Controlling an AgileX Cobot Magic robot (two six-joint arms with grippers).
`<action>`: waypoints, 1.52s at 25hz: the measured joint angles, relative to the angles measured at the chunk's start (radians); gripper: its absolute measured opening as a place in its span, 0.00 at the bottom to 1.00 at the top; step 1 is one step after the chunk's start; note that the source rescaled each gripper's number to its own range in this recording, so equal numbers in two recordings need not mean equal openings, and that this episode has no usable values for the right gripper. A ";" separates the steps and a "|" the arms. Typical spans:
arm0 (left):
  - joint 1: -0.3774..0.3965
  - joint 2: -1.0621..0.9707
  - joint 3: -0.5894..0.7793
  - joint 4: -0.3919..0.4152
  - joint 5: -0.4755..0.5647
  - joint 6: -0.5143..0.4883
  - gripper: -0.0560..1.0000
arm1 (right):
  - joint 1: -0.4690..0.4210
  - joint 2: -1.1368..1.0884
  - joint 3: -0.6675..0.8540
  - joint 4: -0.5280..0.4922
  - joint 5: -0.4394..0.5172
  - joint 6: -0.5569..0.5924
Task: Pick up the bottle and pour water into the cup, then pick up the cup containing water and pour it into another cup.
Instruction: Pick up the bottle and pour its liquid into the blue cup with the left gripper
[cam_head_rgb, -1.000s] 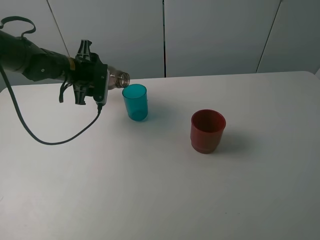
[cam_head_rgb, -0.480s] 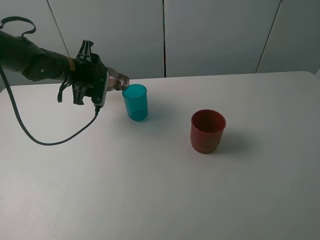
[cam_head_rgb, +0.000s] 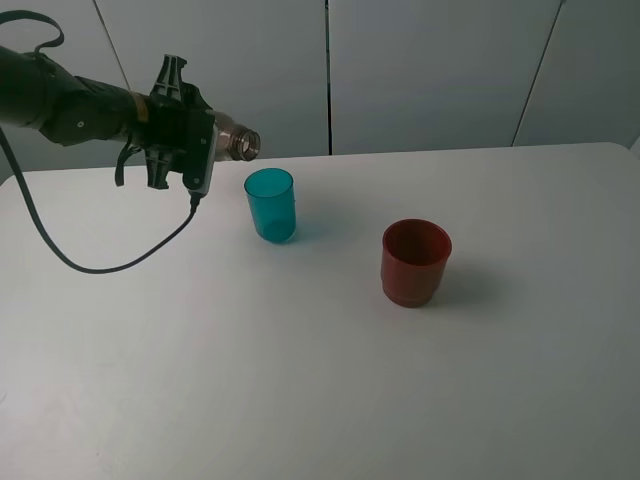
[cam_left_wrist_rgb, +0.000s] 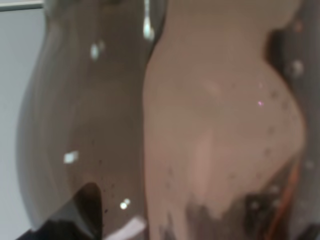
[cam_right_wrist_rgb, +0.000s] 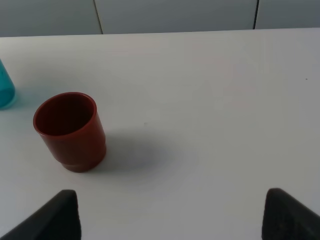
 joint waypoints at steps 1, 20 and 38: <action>0.000 0.000 -0.009 0.009 0.000 0.000 0.11 | 0.000 0.000 0.000 0.000 0.000 0.000; 0.006 0.000 -0.024 0.085 0.002 0.028 0.11 | 0.000 0.000 0.000 0.000 0.000 0.000; 0.017 0.000 -0.024 0.084 0.012 0.038 0.11 | 0.000 0.000 0.000 0.000 0.000 0.000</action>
